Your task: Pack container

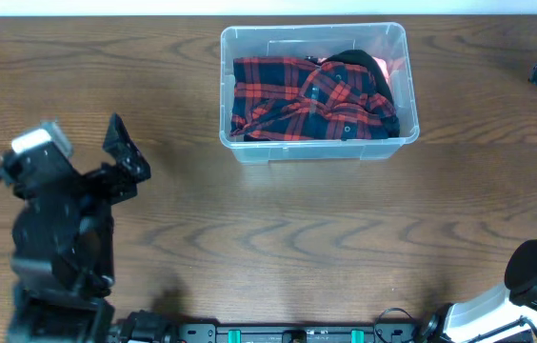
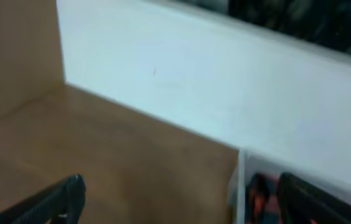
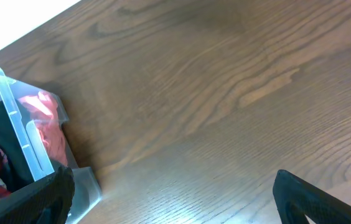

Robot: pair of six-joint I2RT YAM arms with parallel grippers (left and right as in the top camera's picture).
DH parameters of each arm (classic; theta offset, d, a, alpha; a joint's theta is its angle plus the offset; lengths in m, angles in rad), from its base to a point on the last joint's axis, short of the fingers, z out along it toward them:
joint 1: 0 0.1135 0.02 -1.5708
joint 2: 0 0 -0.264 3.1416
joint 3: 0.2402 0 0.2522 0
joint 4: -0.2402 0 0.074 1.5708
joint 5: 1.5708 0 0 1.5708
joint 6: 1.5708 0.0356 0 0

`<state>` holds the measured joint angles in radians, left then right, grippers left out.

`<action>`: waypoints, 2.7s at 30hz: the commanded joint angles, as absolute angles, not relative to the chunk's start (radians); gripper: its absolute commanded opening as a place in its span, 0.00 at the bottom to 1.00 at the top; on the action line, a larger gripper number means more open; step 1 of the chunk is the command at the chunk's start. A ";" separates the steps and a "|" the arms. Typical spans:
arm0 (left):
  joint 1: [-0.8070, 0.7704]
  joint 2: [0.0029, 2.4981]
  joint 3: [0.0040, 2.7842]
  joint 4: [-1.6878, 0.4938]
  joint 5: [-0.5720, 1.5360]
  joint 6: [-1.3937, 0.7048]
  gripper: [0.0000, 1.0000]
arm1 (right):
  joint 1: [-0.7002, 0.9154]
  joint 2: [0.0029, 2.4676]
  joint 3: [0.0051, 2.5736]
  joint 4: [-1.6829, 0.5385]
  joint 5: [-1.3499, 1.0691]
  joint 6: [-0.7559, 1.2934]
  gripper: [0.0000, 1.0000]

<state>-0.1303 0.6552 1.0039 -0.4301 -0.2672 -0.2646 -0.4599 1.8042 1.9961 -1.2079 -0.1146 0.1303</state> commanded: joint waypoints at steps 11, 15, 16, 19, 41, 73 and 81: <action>-0.022 0.215 0.322 0.002 0.038 -0.177 0.98 | -0.464 1.805 2.000 -1.208 -0.112 0.144 0.99; -0.015 0.123 0.207 0.025 0.038 -0.191 0.98 | -0.464 1.805 2.000 -1.208 -0.112 0.144 0.99; -0.012 0.109 0.186 0.030 0.039 -0.193 0.98 | -0.464 1.805 2.000 -1.208 -0.112 0.144 0.99; -0.006 0.064 0.117 0.054 0.038 -0.204 0.98 | -0.464 1.805 2.000 -1.208 -0.112 0.144 0.99; -0.003 0.001 0.004 -0.073 0.004 -0.165 0.98 | -0.464 1.805 2.000 -1.208 -0.112 0.144 0.99; -0.003 0.005 0.004 -0.072 0.004 -0.165 0.98 | -0.464 1.807 2.000 -1.208 -0.112 0.144 0.99; -0.003 0.005 0.004 -0.072 0.004 -0.165 0.98 | -0.447 1.751 2.000 -1.208 -0.112 0.144 0.99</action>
